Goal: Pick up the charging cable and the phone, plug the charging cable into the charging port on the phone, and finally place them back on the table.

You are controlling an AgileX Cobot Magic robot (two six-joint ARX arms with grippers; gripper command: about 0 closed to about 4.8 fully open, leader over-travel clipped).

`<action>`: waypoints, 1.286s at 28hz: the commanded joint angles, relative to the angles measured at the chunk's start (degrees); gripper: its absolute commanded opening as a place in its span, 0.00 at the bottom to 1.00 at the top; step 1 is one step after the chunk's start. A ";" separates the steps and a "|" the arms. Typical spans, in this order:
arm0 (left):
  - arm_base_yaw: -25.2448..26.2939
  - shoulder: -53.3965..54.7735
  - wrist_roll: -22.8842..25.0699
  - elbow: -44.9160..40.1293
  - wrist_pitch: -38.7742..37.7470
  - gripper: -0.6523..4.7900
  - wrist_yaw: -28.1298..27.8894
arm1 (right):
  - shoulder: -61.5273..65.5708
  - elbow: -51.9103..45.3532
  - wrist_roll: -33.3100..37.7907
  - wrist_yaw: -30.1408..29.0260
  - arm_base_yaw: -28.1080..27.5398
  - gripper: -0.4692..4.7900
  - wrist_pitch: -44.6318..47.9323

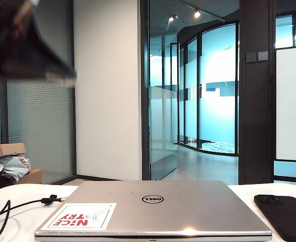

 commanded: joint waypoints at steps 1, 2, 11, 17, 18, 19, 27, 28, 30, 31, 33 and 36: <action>2.49 -4.04 1.22 0.13 1.88 0.11 -0.26 | -0.11 0.31 -0.13 0.04 0.02 0.09 0.83; 3.63 -5.27 1.22 -0.02 1.81 0.11 -0.26 | -0.11 0.31 -0.13 0.04 0.02 0.09 0.83; 21.29 -17.05 1.25 -3.67 0.96 0.11 -0.26 | -0.09 0.31 -0.13 0.04 0.02 0.09 0.83; 32.02 -28.04 1.22 -8.24 -3.80 0.11 -0.28 | -0.11 0.31 -0.13 0.04 0.02 0.09 0.85; 32.61 -29.51 1.22 -9.09 -4.04 0.11 -0.28 | -0.11 0.31 -0.13 0.02 0.02 0.09 0.83; 33.33 -31.26 1.22 -10.14 -4.35 0.11 -0.28 | -0.11 0.31 -0.13 0.00 0.02 0.09 0.83; 37.83 -37.73 1.22 -14.88 -6.84 0.11 -0.28 | -0.11 0.31 -0.13 0.04 0.02 0.09 0.83; 38.05 -38.07 1.25 -15.37 -6.69 0.11 -0.28 | -0.11 0.31 -0.13 0.04 0.02 0.09 0.83; 38.38 -38.84 1.22 -16.57 -6.62 0.11 -0.28 | -0.11 0.31 -0.13 0.04 0.02 0.09 0.85; 38.45 -39.21 1.22 -17.20 -6.62 0.11 -0.31 | -0.11 0.31 -0.13 0.04 0.02 0.09 0.83; 38.45 -40.11 1.22 -18.62 -6.49 0.11 -0.28 | -0.11 0.31 -0.13 0.04 0.02 0.09 0.83; 38.45 -40.85 1.27 -19.08 -8.00 0.11 -0.39 | -0.11 0.31 -0.13 0.04 0.02 0.09 0.83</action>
